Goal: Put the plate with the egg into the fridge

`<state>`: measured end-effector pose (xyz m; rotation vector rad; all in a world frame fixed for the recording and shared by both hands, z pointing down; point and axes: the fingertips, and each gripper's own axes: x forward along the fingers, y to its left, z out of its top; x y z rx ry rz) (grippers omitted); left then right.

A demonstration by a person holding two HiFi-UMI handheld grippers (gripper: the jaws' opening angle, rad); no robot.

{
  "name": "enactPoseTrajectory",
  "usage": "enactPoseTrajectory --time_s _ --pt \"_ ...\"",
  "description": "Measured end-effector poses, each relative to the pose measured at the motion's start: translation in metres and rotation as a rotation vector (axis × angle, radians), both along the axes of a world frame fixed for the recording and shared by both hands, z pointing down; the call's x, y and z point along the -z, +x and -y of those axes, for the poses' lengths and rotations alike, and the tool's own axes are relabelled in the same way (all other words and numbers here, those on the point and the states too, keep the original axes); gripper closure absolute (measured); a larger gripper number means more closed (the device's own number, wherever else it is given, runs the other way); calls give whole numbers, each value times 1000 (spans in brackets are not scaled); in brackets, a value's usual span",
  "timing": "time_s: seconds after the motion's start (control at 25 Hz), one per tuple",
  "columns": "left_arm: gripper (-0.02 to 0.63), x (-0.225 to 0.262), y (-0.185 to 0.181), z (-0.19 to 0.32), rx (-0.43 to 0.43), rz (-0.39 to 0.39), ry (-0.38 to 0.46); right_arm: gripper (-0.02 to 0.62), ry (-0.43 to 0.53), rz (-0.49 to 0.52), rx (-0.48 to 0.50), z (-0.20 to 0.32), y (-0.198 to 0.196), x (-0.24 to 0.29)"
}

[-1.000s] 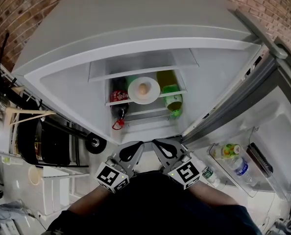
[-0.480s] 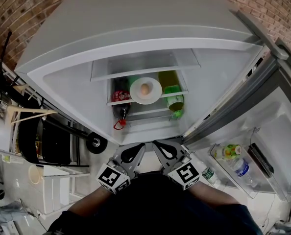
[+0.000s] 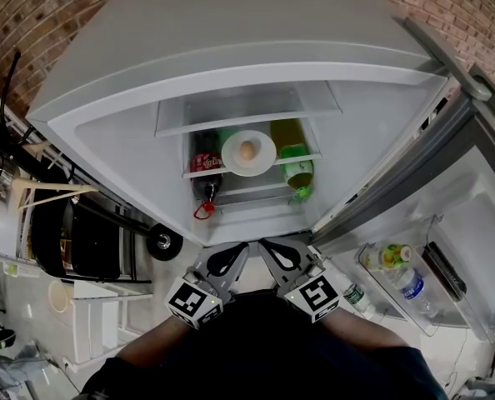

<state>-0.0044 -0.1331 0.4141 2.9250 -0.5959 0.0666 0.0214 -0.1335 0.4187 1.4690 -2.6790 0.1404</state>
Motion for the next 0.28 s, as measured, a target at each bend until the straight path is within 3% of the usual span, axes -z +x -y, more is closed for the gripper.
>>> enactPoseTrajectory --time_s 0.28 --pt "601 3 3 -3 3 -8 -34 586 0 -4 3 -3 0 -2"
